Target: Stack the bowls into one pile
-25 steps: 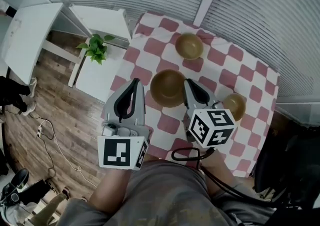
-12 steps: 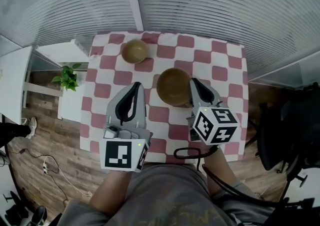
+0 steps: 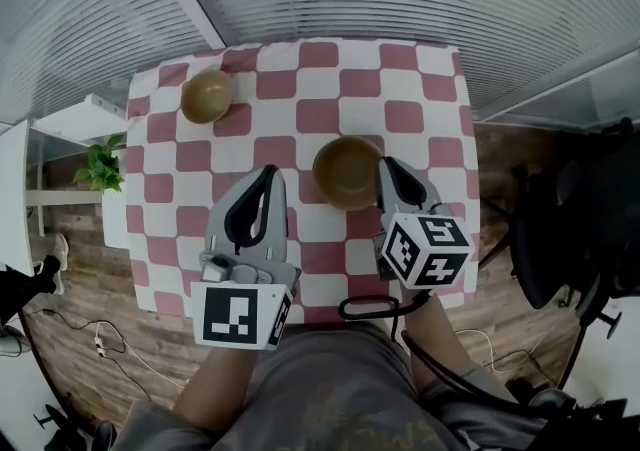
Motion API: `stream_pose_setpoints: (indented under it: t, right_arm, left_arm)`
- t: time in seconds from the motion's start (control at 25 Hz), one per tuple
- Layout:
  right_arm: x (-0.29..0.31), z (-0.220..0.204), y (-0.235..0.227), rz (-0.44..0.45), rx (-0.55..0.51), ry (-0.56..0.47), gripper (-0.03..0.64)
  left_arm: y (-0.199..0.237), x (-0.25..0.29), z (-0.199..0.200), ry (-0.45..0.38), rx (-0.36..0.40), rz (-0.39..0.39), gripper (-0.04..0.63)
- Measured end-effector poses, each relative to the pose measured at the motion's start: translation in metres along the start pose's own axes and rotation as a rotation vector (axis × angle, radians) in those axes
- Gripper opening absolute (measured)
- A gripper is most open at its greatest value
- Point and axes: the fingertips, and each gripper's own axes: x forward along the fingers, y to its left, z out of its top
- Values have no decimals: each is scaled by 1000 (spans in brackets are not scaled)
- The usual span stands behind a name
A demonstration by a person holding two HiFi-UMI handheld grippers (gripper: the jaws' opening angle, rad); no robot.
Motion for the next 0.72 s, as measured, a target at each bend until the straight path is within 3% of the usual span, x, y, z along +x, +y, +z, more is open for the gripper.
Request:
stream_pose_setpoints:
  t: [0.44, 0.72]
  right_arm:
    - [26, -26, -7, -4, -55, 70, 40]
    - [26, -14, -10, -18, -79, 27, 83]
  left_arm:
    - [6, 16, -26, 53, -29, 26, 0]
    - [13, 16, -28, 47, -31, 43, 0]
